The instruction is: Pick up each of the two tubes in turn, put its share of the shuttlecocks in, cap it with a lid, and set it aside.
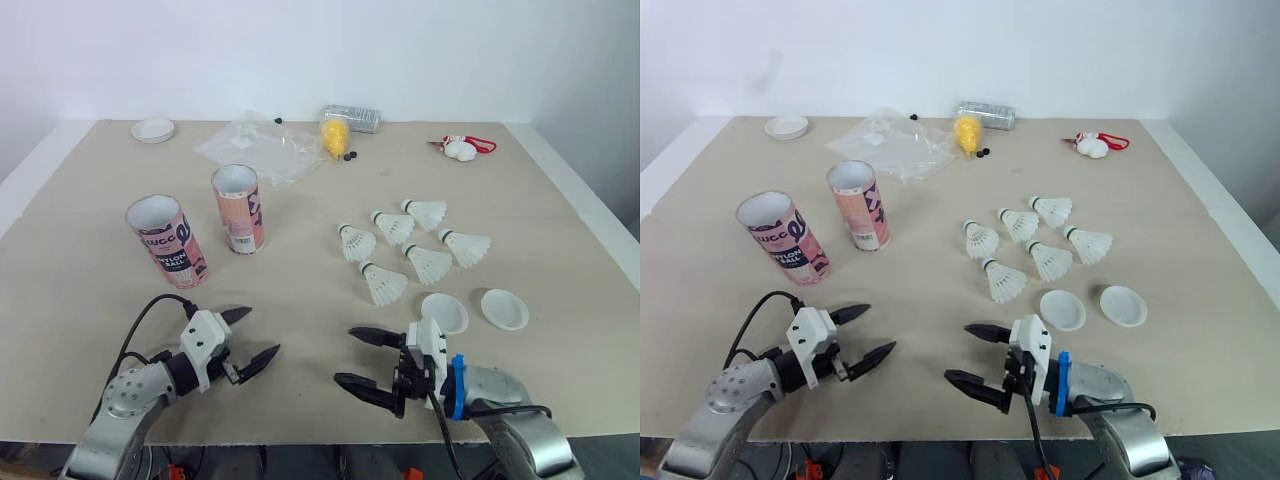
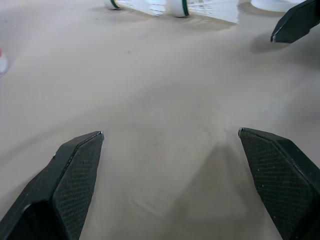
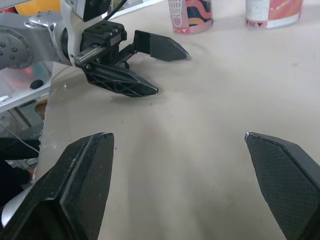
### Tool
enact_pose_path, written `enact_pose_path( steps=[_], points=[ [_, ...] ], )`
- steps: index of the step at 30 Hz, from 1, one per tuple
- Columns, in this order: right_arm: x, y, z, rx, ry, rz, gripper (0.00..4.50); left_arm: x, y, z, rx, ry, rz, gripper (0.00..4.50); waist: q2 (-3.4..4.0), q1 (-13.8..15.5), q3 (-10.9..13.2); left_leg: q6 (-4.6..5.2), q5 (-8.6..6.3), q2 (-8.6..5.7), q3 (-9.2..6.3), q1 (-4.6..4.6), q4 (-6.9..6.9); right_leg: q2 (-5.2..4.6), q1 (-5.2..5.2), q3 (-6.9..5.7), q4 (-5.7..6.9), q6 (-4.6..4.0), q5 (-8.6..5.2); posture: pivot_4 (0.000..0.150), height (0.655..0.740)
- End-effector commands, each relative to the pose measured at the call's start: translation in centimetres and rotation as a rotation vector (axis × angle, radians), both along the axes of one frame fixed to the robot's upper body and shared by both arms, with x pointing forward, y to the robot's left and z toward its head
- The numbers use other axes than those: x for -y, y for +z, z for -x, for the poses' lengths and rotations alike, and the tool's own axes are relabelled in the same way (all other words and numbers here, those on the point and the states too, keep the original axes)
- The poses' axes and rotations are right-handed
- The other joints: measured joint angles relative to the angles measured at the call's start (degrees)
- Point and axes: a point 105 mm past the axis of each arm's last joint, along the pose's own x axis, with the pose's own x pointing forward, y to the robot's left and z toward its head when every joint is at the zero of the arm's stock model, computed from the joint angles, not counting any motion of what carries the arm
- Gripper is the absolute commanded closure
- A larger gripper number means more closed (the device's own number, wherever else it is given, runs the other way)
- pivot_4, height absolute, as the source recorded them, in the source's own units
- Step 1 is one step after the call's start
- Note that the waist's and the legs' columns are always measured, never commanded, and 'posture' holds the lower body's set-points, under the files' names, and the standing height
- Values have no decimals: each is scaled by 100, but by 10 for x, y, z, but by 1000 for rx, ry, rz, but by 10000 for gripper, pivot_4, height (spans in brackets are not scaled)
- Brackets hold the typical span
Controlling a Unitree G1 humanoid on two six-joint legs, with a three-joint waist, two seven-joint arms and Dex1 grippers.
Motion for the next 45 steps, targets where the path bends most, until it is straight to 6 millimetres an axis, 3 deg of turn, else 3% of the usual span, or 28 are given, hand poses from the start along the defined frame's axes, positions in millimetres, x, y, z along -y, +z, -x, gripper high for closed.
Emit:
enact_pose_path(
  steps=[1, 4, 10, 18, 22, 30, 45],
  points=[
    [7, 40, -12, 86, -4, -38, 36, -12, 21, -7, 75, 128, 29, 0, 0, -5, 1, 0, 0, 0, 0, 0, 0, 0, 0, 0, 0, 1, 1, 1500, 7400],
    [7, 76, -25, 118, 16, -75, 36, -21, 29, -11, 106, 265, 56, 0, -5, -18, 10, 1, 1, 2, 11, 0, 9, -2, -2, 8, 0, 5, 17, 1500, 7400],
    [-13, 108, -45, 173, 76, -79, 36, -31, 33, -12, 114, 485, 123, 0, -12, -3, 9, 4, 2, 0, -6, -2, 8, 10, 3, 4, 0, 9, 12, 1500, 7400],
    [-25, 101, -61, 164, 168, -41, 36, -67, 28, -4, 132, 797, 141, 0, -18, 7, 10, 4, 1, -6, -6, -9, 5, 7, 2, 8, -2, 20, 7, 1500, 7400],
    [-24, 95, -82, 171, 161, 2, 36, -90, 27, -2, 121, 932, 189, 0, -20, -13, 11, 4, 1, -5, -2, -7, 10, 7, 2, 8, -3, 14, 15, 1500, 7400],
    [-26, 87, -94, 305, 213, 109, 36, -91, 24, -21, 74, 841, 199, 0, -20, -10, 11, 7, 4, -5, 0, -6, 11, 8, 1, 6, -2, 16, 20, 1500, 7400],
    [-34, 91, -95, 344, 189, 66, 36, -100, 18, -57, 10, 731, 187, 0, -20, -13, 12, 5, 3, -4, -2, -6, 6, 9, -1, 4, -2, 39, 35, 1500, 7400]
  ],
)
